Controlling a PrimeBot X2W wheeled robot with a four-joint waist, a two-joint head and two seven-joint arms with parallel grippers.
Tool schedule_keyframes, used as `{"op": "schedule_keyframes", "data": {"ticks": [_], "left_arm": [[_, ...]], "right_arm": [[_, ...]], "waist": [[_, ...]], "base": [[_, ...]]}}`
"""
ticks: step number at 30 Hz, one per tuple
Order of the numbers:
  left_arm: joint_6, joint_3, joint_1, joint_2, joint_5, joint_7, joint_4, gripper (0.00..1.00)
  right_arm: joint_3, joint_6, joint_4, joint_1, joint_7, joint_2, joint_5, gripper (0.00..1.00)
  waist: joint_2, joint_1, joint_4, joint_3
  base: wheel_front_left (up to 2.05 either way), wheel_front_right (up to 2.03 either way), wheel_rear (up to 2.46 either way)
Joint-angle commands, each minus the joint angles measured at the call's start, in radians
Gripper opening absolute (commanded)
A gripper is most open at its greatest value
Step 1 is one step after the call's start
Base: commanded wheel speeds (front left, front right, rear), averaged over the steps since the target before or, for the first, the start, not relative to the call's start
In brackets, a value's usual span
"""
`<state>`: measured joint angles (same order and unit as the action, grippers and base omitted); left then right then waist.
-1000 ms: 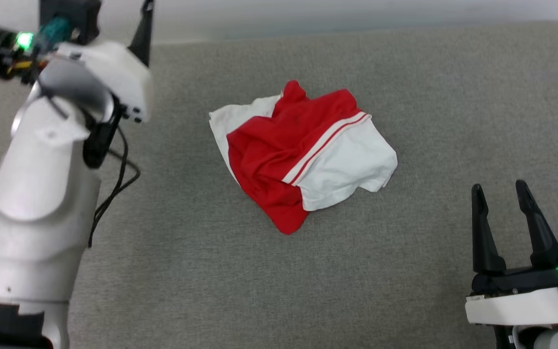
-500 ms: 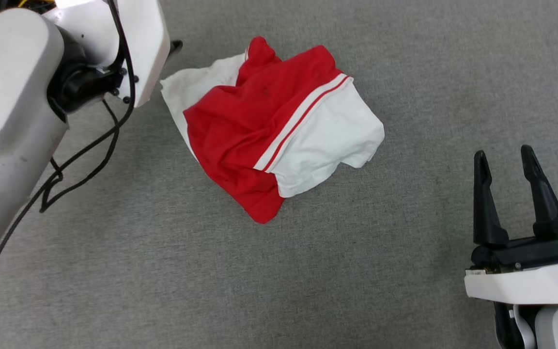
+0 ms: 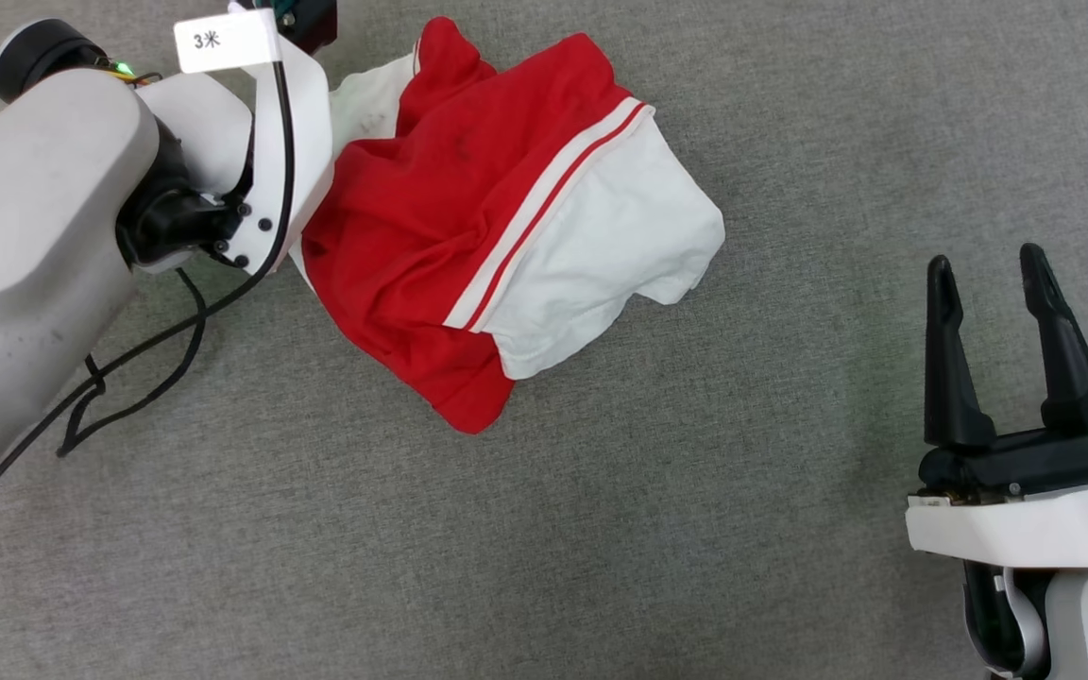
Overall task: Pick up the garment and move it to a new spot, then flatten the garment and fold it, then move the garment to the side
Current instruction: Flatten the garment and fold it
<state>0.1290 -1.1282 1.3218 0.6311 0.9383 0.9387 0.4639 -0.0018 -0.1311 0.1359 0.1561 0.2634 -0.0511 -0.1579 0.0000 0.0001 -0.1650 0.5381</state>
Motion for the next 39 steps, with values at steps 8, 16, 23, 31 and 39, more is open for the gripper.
{"op": "schedule_keyframes", "data": {"ticks": [8, 16, 23, 31, 39], "left_arm": [[0.000, -0.111, 0.005, 0.007, 0.053, -0.076, -0.019, 0.00], [-0.001, -0.133, 0.015, 0.070, 0.101, -0.191, -0.072, 0.00], [-0.001, -0.143, -0.079, 0.168, 0.120, -0.223, -0.019, 0.00], [-0.027, -0.131, -0.190, 0.151, 0.124, -0.389, 0.119, 1.00], [-0.120, -0.068, -0.223, 0.096, -0.009, -0.871, 0.152, 1.00]], "right_arm": [[-0.006, 0.001, -0.013, 0.001, 0.002, 0.002, -0.004, 1.00], [-0.008, 0.001, -0.024, -0.040, 0.002, 0.002, 0.014, 1.00], [0.003, 0.001, -0.026, -0.045, 0.002, 0.002, 0.022, 1.00], [0.004, 0.001, -0.033, -0.059, 0.002, 0.002, 0.028, 1.00], [-0.011, 0.001, -0.014, -0.032, 0.002, 0.002, 0.076, 1.00]], "waist": [[0.0000, -0.0001, 0.021, -0.043], [0.0000, -0.0001, 0.094, -0.135], [0.0000, -0.0001, 0.113, -0.152], [0.0000, -0.0001, 0.103, -0.165], [0.0000, -0.0001, 0.130, -0.257]], "base": [[0.00, 0.00, 0.00], [0.00, 0.00, 0.00], [0.00, 0.00, 0.00], [0.00, 0.00, 0.00], [0.00, 0.00, 0.00]]}}
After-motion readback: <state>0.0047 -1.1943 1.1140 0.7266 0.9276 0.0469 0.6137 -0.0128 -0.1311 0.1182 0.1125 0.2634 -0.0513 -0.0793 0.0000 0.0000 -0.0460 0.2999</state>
